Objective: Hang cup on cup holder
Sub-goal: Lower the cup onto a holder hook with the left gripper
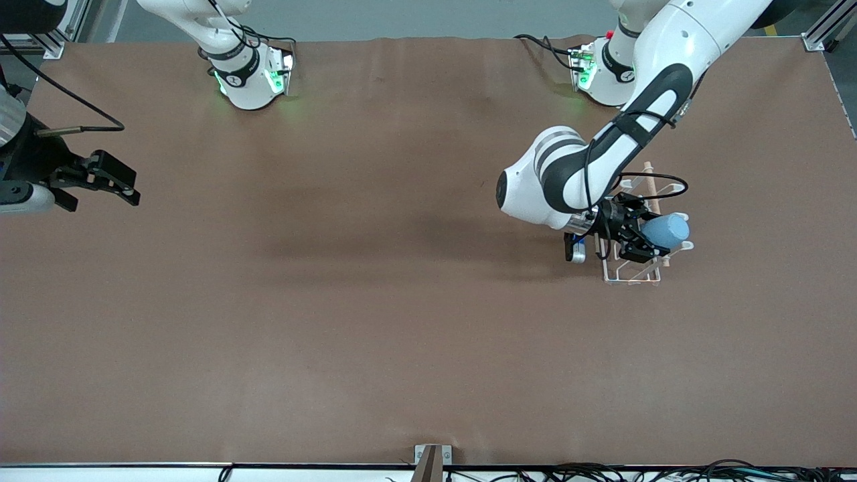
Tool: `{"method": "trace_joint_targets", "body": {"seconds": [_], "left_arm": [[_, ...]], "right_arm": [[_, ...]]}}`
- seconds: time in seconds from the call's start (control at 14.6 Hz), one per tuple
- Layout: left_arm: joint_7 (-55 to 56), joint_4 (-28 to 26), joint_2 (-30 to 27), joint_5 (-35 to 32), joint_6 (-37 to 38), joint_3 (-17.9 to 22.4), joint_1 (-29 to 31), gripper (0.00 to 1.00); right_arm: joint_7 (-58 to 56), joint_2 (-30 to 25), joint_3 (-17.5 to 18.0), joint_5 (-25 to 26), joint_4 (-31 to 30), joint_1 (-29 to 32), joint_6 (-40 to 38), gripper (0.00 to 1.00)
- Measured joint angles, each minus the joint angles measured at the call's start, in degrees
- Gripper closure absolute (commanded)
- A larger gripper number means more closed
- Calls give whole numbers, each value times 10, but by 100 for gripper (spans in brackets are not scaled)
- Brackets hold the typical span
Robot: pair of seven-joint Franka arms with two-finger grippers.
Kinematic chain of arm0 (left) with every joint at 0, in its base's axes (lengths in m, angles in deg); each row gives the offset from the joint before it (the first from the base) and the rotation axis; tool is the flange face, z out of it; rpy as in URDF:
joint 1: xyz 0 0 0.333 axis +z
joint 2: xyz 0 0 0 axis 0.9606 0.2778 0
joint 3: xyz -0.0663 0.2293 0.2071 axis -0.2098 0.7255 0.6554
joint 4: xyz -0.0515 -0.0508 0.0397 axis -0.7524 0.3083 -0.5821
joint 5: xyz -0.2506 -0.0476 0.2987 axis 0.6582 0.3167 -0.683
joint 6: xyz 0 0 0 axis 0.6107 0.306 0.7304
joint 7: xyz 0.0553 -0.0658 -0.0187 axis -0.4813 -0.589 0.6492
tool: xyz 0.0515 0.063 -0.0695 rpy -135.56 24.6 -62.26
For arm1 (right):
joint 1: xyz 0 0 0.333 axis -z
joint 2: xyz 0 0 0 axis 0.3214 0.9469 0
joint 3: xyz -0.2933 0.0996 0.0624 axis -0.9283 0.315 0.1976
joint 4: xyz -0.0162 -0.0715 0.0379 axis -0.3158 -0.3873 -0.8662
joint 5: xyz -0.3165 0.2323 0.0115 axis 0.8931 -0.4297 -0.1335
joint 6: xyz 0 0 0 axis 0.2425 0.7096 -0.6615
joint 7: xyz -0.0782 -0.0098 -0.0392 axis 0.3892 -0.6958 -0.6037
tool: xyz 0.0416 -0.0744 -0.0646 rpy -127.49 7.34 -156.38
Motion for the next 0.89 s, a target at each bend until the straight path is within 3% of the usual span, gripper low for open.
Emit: {"method": "trace_joint_targets", "body": {"seconds": [0.21, 0.27, 0.34, 0.62, 0.89], "left_arm": [[26, 0, 23, -13, 0, 0, 0, 65], [34, 0, 32, -16, 0, 0, 0, 39], [43, 0, 38, -17, 0, 1, 0, 0], [119, 0, 49, -18, 0, 1, -4, 0], [268, 12, 52, -2, 1, -1, -9, 0]], "right_arm": [[1, -11, 4, 1, -10, 0, -1, 0], [2, -16, 4, 1, -18, 0, -1, 0], [2, -20, 5, 1, -26, 0, -1, 0], [2, -29, 6, 1, -44, 0, -1, 0], [3, -30, 6, 1, -45, 0, 0, 0]]}}
